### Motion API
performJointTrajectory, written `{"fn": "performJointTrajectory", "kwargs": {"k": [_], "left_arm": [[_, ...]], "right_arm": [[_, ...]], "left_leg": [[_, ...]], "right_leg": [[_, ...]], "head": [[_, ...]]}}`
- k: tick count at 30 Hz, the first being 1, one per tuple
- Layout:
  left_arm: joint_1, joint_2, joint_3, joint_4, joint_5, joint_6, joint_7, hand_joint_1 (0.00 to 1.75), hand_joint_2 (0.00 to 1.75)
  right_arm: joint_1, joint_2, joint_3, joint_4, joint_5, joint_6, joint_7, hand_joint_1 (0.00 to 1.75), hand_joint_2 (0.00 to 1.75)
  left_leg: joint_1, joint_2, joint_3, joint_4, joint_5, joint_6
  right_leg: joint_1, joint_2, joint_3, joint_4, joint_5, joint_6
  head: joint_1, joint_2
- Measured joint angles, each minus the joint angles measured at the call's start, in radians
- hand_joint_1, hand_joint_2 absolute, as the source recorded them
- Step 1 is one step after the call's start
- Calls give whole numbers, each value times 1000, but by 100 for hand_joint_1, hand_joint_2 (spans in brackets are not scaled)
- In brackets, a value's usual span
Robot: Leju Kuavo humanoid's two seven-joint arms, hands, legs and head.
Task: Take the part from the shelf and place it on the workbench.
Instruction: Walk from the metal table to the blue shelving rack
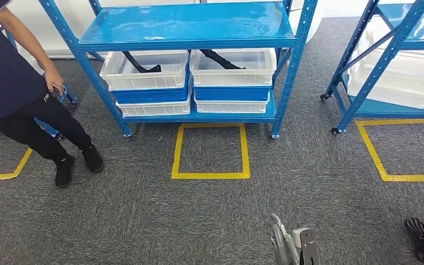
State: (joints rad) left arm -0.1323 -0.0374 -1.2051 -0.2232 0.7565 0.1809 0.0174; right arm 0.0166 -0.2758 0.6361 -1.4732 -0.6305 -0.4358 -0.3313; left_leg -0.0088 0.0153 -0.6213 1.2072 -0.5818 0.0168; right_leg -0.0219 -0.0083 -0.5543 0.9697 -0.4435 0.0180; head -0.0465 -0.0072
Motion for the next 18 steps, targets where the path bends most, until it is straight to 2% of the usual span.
{"fn": "performJointTrajectory", "kwargs": {"k": [1, 2, 3, 4, 6, 7, 9, 11, 13, 15, 16, 17, 18], "left_arm": [[-1, 0, 0, 0, -2, -1, 3, 0, 175], [-1, 1, 0, 0, -6, -4, 11, 0, 175], [-2, 1, 0, 0, -11, -7, 22, 0, 175], [-2, 1, 0, 0, -16, -11, 36, 0, 175], [-2, 2, -1, 0, -25, -18, 56, 0, 175], [-2, 2, -1, 0, -27, -20, 61, 0, 175], [-1, 2, -2, 0, -30, -22, 63, 0, 175], [0, 1, -1, 0, -34, -24, 64, 0, 175], [2, 1, 4, 0, -46, -27, 63, 0, 175], [6, 1, 17, -1, -67, -31, 62, 0, 175], [8, 1, 25, -2, -79, -34, 61, 0, 175], [10, 1, 34, -4, -91, -36, 60, 0, 175], [11, 1, 43, -7, -103, -39, 59, 0, 175]], "right_arm": [[-3, 0, 6, 17, 3, -18, 33, 0, 175], [-8, 1, 15, 45, 4, -31, 66, 0, 175], [-14, 4, 25, 81, 2, -37, 94, 0, 175], [-21, 9, 36, 125, -4, -35, 115, 0, 175], [-36, 20, 56, 219, -19, -18, 130, 0, 175], [-40, 25, 64, 260, -26, -8, 130, 0, 175], [-46, 32, 77, 327, -32, 1, 126, 0, 175], [-50, 39, 86, 381, -31, 7, 125, 0, 175], [-52, 45, 89, 427, -21, 15, 126, 0, 175], [-49, 50, 89, 473, -3, 27, 132, 0, 175], [-46, 52, 88, 498, 8, 34, 136, 0, 175], [-41, 54, 87, 521, 19, 41, 140, 0, 175], [-36, 55, 84, 542, 30, 48, 143, 0, 175]], "left_leg": [[2, -1, -22, 39, -6, -2], [2, -2, -23, 37, 8, -1], [2, -3, -3, -10, 41, 1], [2, -5, 31, -86, 82, 4], [-1, -12, 92, -224, 132, 10], [-3, -15, 105, -258, 139, 13], [-9, -17, 104, -267, 137, 21], [-6, -15, 109, -274, 144, 35], [-2, -11, 115, -281, 151, 49], [-6, -9, 114, -281, 151, 55], [-8, -9, 114, -281, 151, 55], [-10, -9, 114, -280, 151, 56], [-11, -9, 115, -280, 150, 56]], "right_leg": [[0, 2, 0, 0, 0, 0], [-1, 4, 1, 0, 0, 0], [-1, 7, 3, 0, 0, 0], [-2, 10, 4, 0, 0, 1], [-2, 14, 4, 0, 1, 5], [-1, 15, 2, -1, 1, 9], [-3, 16, 1, -4, 4, 21], [-5, 16, -1, 3, -3, 32], [-4, 15, -29, 70, -48, 35], [-2, 14, -93, 213, -120, 35], [-2, 14, -123, 277, -144, 36], [-1, 14, -141, 317, -154, 35], [-1, 14, -137, 310, -140, 34]], "head": [[0, 0], [0, 0], [0, 0], [0, 0], [0, 0], [0, 0], [0, 0], [0, 0], [1, 0], [2, 0], [2, 0], [2, 0], [2, 0]]}}
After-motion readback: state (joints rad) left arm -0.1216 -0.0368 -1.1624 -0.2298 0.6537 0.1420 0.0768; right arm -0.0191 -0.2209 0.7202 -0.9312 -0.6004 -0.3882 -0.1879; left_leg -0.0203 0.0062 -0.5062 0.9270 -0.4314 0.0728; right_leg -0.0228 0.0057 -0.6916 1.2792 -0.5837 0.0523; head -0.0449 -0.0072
